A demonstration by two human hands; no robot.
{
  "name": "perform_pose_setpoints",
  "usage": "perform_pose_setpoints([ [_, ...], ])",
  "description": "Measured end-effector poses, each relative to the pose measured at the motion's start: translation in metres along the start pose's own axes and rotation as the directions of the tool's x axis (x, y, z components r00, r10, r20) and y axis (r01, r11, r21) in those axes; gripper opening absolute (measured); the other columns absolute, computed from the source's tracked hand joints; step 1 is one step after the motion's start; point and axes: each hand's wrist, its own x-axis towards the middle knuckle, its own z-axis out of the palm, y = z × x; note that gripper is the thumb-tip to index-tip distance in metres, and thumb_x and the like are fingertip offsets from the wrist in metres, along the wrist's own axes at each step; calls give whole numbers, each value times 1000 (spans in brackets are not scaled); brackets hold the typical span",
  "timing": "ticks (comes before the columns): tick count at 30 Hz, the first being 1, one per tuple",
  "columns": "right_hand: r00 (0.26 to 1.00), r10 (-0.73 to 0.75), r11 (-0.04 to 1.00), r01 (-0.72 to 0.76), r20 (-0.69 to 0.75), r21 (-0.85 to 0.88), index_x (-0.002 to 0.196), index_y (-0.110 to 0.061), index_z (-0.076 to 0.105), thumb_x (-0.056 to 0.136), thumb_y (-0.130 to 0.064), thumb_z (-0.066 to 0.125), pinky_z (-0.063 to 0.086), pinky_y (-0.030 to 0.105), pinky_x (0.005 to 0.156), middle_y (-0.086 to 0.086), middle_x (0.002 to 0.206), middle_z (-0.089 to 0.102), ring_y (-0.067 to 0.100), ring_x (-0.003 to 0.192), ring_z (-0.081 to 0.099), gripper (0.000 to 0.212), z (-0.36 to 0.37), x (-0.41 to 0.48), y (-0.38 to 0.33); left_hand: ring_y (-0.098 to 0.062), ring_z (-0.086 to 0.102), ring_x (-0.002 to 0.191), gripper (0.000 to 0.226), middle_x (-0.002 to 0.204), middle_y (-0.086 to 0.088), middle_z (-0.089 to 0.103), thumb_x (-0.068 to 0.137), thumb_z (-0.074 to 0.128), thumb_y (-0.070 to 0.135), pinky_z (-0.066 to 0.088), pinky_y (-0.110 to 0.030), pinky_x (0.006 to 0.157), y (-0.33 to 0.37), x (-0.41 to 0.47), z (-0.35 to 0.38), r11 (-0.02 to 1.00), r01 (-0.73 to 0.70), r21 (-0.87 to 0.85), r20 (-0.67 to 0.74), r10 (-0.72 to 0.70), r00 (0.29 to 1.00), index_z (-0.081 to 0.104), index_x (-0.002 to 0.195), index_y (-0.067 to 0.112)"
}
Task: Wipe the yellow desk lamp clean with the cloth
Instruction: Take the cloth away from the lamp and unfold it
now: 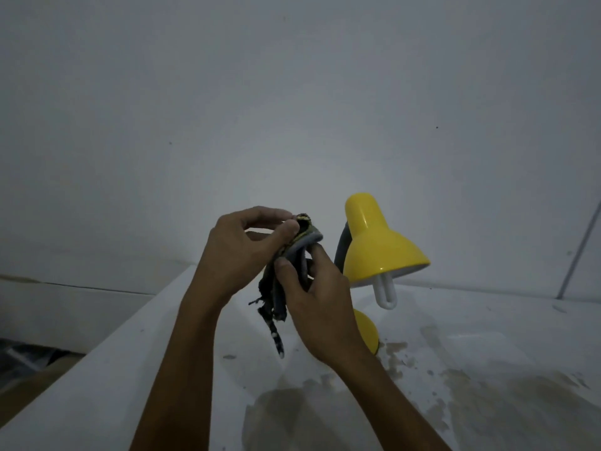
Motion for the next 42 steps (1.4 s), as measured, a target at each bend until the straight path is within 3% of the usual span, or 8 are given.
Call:
perform_pose_setpoints([
  [4, 1000, -12, 999, 11, 6, 34, 135, -31, 49, 99, -40, 56, 59, 47, 69, 2, 91, 70, 20, 84, 70, 37, -5, -2, -12, -5, 75, 97, 23, 101, 14, 79, 88, 73, 42, 59, -34, 93, 9, -6, -4, 999, 23, -45, 60, -20, 998, 78, 107, 31],
  [11, 985, -170, 980, 166, -22, -113, 151, -25, 32, 104, -20, 47, 40, 13, 45, -7, 69, 65, 2, 51, 61, 49, -9, -3, -21, 1, 73, 86, 12, 88, 15, 79, 95, 65, 37, 54, -9, 71, 20, -10, 6, 1000, -16, 21, 102, 14, 995, 73, 100, 44],
  [16, 977, -182, 981, 173, -107, -87, 133, -20, 47, 105, -10, 41, 31, 14, 41, -5, 55, 52, 7, 42, 49, 31, -21, 2, -28, -24, 76, 94, 23, 90, -1, 80, 102, 55, 37, 59, -49, 93, 22, -9, 4, 997, 41, -64, 66, -37, 997, 78, 99, 31],
  [24, 977, -59, 995, 75, -206, 71, 107, -19, 59, 104, -27, 42, 53, 61, 73, 23, 93, 66, 42, 86, 63, 19, -43, 11, -35, -39, 73, 91, 43, 95, -20, 76, 102, 55, 39, 59, -60, 84, 32, -8, -12, 968, 80, -238, -174, -123, 977, 73, 95, 0],
  [30, 968, -48, 983, 90, -247, 161, 93, -16, 55, 109, -21, 34, 48, 24, 66, -6, 84, 62, 11, 76, 57, 26, -62, 7, -46, -47, 64, 89, 56, 95, -31, 66, 105, 48, 42, 53, -50, 68, 40, -11, -6, 994, -92, -53, -251, 76, 965, 62, 95, -11],
  [33, 950, -52, 995, 74, -307, 63, 95, -18, 55, 109, -22, 36, 50, 24, 63, -7, 83, 63, 9, 75, 59, 24, -94, -6, -47, -42, 62, 78, 59, 84, -27, 64, 100, 47, 48, 52, -52, 65, 52, -16, 18, 985, -170, 29, -181, 172, 968, 62, 89, -7],
  [38, 915, -11, 995, -31, -403, -97, 93, -19, 55, 109, -24, 36, 49, 24, 63, -8, 81, 62, 10, 73, 59, 25, -170, -50, -37, -5, 49, 59, 38, 62, 2, 48, 107, 46, 27, 30, -19, 52, 74, -48, 95, 930, -325, 172, -19, 333, 943, 45, 70, 23],
  [42, 862, 114, 935, -261, -494, -240, 99, -23, 55, 108, -29, 34, 54, 28, 68, 1, 91, 63, 15, 82, 64, 24, -227, -109, 3, -14, 46, 58, 35, 63, -3, 40, 108, 43, 24, 29, -27, 52, 60, -95, 191, 943, -324, 77, 240, 298, 924, 36, 74, 25],
])
